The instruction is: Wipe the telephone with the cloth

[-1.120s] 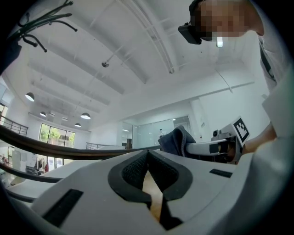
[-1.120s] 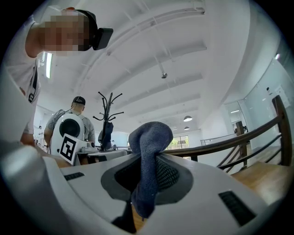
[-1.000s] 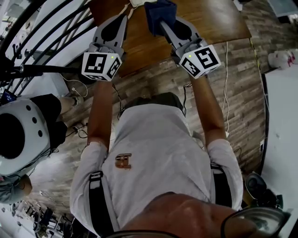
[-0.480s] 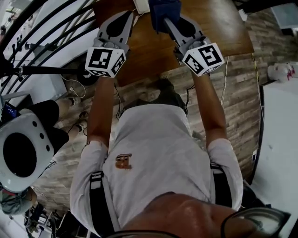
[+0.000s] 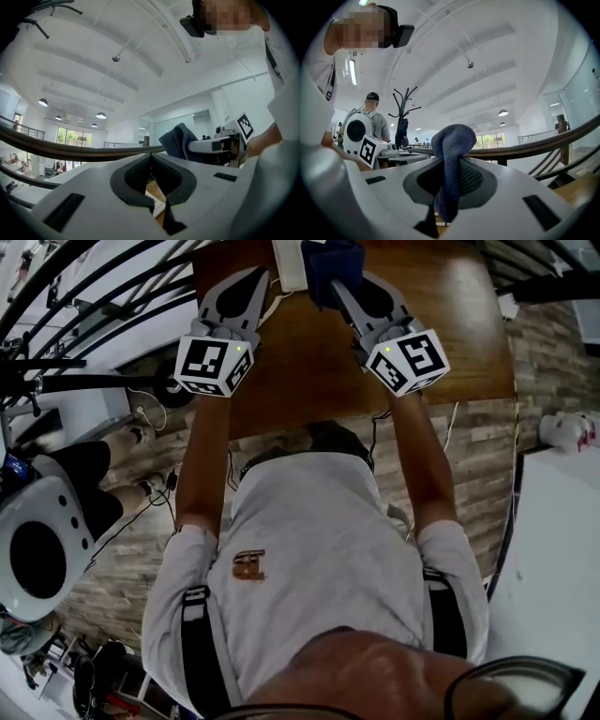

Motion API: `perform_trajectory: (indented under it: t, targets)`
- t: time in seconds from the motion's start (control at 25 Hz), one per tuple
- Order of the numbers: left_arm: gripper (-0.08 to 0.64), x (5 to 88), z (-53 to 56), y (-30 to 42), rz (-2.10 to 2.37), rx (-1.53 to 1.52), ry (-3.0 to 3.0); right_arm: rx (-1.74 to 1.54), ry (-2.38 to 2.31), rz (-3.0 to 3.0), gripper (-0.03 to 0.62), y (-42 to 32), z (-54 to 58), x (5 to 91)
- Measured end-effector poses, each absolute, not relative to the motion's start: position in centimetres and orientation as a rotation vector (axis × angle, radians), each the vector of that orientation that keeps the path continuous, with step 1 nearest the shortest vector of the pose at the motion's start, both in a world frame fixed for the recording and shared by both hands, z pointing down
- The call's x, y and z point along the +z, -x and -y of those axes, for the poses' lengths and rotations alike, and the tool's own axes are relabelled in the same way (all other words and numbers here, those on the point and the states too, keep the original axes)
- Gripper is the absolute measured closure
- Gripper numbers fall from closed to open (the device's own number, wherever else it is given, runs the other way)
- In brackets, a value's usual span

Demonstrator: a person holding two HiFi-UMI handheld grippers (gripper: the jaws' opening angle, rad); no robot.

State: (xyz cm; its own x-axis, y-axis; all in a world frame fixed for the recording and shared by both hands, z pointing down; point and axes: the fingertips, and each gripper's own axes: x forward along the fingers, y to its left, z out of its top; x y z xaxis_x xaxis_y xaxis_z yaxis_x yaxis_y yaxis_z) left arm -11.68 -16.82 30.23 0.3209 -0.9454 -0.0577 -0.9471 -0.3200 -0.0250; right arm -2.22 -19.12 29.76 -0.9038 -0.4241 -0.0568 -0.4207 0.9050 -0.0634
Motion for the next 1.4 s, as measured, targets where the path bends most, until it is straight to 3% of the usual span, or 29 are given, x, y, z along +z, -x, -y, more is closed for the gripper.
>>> perform_trajectory:
  t: [0.56, 0.88, 1.0, 1.4]
  targets:
    - [0.540, 34.3, 31.8, 12.4, -2.082, -0.009, 2.415, -0.079, 0.444, -3.068, 0.514, 2.6, 35.5, 31.2]
    - [0.537, 37.8, 35.5, 15.4, -2.226, -0.068, 2.455, -0.145, 0.438, -3.154, 0.514, 6.4, 39.8, 33.9]
    - [0.481, 39.3, 36.4, 16.4, -2.270, -0.070, 2.503, -0.155, 0.451, -3.218, 0.514, 8.0, 40.7, 35.5]
    - [0.389, 45.8, 39.4, 19.0, -2.343, -0.214, 2.668, -0.156, 0.506, -3.410, 0.514, 13.3, 44.1, 40.2]
